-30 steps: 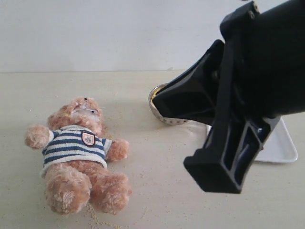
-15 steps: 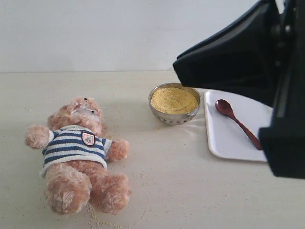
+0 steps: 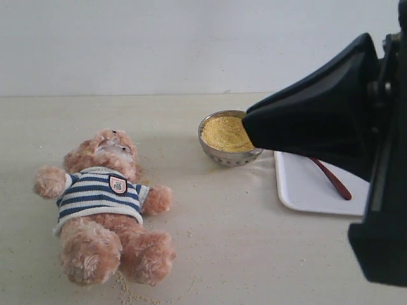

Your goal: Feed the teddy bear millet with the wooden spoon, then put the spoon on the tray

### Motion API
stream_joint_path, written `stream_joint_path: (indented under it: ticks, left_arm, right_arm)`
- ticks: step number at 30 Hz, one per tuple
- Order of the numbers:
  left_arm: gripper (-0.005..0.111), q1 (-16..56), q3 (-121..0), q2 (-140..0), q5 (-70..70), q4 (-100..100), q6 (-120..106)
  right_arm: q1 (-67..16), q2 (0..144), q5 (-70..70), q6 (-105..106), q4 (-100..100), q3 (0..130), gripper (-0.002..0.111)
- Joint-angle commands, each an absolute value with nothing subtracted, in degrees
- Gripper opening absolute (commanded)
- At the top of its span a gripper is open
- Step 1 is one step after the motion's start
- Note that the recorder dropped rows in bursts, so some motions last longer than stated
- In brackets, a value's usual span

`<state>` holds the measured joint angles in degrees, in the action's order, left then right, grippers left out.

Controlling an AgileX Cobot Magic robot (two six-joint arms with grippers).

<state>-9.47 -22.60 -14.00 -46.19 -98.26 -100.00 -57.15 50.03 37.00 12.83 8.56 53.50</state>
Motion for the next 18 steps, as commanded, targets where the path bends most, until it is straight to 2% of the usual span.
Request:
stream_joint_path:
  ticks: [1,10,18]
  left_arm:
    - [0.005,-9.05,-20.81,-9.30,-34.46,-98.13,-100.04]
    - [0.005,-9.05,-14.65,-7.85,-6.38,-98.13,-99.81]
    - [0.005,-9.44,-3.53,-7.85,-3.86,-98.13,-99.81]
  right_arm:
    - [-57.13,49.88,34.83,12.52,8.33,52.58,0.000]
    - [-57.13,49.88,32.10,11.65,5.94,52.58,0.000]
    - [-57.13,49.88,32.35,11.65,5.84,52.58,0.000]
